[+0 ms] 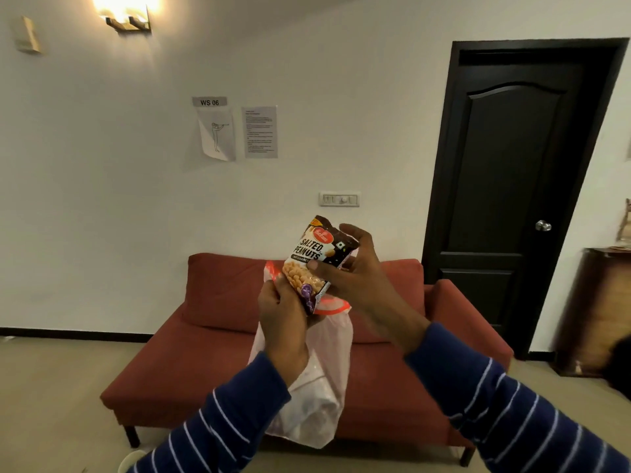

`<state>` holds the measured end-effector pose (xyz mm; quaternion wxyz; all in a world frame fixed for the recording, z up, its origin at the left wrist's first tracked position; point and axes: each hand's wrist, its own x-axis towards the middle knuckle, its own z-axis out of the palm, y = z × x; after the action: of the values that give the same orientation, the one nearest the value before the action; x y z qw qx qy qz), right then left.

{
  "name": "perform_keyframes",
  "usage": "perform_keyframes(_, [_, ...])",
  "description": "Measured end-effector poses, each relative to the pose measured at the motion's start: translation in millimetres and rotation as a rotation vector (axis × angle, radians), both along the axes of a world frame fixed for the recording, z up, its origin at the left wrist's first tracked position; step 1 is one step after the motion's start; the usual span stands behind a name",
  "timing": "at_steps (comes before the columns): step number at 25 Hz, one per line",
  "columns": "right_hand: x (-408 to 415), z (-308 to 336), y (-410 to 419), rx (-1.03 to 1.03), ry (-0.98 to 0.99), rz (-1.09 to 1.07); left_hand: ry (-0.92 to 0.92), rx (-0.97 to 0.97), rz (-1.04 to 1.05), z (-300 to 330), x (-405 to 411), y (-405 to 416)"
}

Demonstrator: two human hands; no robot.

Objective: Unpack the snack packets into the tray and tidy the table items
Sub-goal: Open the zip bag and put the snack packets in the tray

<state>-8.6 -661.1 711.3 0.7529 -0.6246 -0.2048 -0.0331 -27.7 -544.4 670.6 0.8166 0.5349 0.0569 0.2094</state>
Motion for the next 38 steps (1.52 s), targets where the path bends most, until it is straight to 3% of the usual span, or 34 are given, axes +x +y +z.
perform_keyframes(6, [11,4,-5,0.051,-0.014,0.183,-0.053,0.166,0.088,-8,3,16])
perform_keyframes(10, [37,14,-15,0.264,0.159,0.196,0.000,0.318,0.138,-32,-1,42])
perform_keyframes(15, [67,16,-4,0.316,0.349,0.139,0.044,0.375,0.038,-64,-9,72])
perform_keyframes(24, [104,-36,62,0.030,0.311,0.053,0.041,0.445,0.092,-123,-30,122])
perform_keyframes(27, [123,-92,81,-0.007,0.400,0.050,0.072,0.470,0.089,-163,-49,151])
perform_keyframes(31, [151,-204,109,-0.244,0.510,-0.012,0.158,0.508,0.081,-224,-77,185])
perform_keyframes(38, [157,-466,162,-0.448,0.769,-0.005,0.415,0.581,0.068,-320,-121,218])
